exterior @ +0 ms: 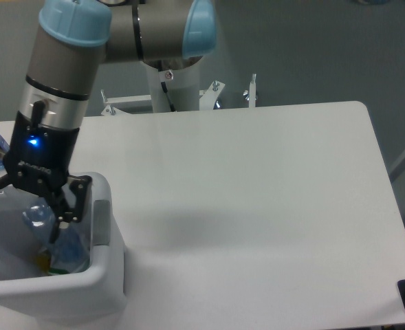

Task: Place the trash in the trash can
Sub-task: 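Carry the bottle over the white bin and release it inside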

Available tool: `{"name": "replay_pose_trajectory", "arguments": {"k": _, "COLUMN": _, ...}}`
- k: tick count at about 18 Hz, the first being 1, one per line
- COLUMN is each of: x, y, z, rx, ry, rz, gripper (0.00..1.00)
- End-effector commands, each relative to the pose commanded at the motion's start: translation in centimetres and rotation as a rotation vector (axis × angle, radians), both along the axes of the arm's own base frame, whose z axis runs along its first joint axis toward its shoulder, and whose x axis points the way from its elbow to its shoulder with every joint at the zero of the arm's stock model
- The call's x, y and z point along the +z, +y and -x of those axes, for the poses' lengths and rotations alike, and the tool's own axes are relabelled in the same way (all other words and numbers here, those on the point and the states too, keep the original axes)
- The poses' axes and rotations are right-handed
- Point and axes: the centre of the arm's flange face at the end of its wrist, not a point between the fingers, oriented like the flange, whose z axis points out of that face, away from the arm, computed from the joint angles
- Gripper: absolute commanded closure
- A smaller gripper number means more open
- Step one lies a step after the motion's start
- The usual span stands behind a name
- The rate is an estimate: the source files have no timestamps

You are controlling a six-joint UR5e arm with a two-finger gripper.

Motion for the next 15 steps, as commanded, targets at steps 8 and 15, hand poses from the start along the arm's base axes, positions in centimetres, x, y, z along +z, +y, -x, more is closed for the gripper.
{"name": "replay_pose_trajectory", "arguments": {"k": 8, "x": -1.1, "y": -8.2, "z": 10.9, "rx": 0.219, "ry": 0.455, "rz": 0.402, "gripper": 0.00}}
{"name": "replay_pose_trajectory", "arguments": {"k": 15, "x": -4.2, "y": -13.4, "z": 15.7, "rx": 0.002, "ry": 0.531, "rz": 0.677, "gripper": 0.00}}
